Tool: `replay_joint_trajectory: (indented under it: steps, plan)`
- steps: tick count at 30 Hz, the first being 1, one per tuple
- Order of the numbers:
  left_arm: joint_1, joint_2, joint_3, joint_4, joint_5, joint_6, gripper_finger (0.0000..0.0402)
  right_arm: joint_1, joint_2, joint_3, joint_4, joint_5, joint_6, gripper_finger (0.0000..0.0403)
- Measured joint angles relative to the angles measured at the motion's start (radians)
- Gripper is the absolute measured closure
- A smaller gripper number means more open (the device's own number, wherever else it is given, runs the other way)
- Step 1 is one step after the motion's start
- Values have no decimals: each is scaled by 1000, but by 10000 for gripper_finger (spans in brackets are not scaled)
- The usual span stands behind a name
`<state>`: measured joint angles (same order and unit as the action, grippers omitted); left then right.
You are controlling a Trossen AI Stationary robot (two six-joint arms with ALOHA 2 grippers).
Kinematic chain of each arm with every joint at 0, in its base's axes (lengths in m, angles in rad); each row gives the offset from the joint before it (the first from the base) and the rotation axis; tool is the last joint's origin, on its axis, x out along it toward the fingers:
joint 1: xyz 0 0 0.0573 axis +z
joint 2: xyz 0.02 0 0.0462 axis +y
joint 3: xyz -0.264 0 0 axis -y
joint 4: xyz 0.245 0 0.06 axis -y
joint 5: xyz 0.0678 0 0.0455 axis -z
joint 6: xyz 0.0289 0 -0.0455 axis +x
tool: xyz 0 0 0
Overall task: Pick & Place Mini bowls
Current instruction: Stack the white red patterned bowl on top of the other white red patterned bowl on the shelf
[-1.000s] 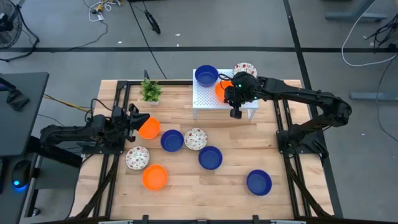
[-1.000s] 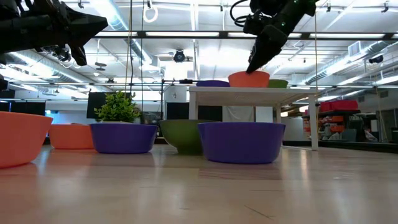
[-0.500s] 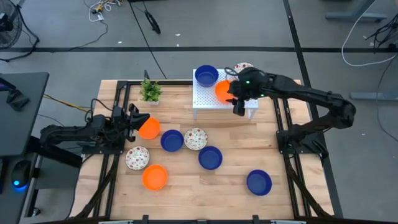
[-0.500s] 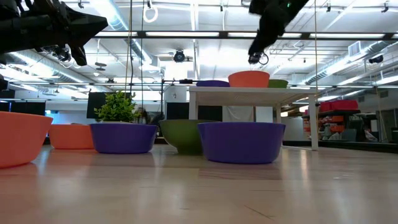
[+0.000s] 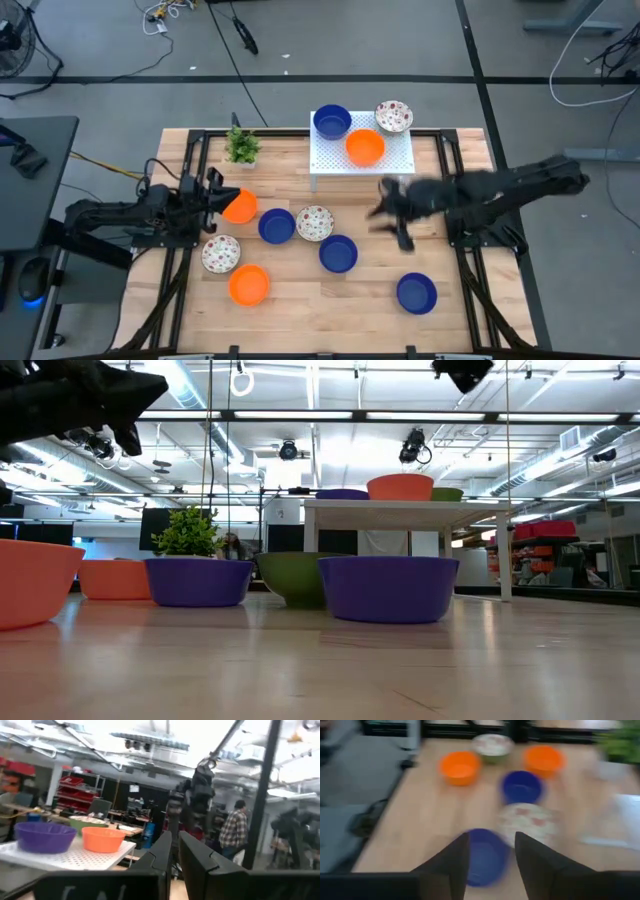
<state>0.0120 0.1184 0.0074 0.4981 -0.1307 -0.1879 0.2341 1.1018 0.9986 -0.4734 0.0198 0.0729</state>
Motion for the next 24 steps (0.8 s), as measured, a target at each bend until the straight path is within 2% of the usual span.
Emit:
replay_joint_trajectory:
  steps: [4,7,9,13,16,20,24]
  plan:
    - [-86,74,17,23,-57,92,393,186,12,-186,271,51,55,268]
    - [-168,196,94,13,-144,136,396,281,23,-302,430,118,84,283]
    - [-224,300,172,-69,-220,148,396,328,24,-363,508,167,106,292]
    - [-331,525,413,-468,-377,70,398,377,24,-432,577,225,137,308]
    - [-393,692,627,-864,-419,-91,398,386,23,-452,595,235,137,318]
    - [-451,903,898,-1298,-328,-305,398,386,24,-453,597,235,121,327]
    - [-493,1068,1076,-1581,-160,-485,383,386,24,-454,601,235,103,334]
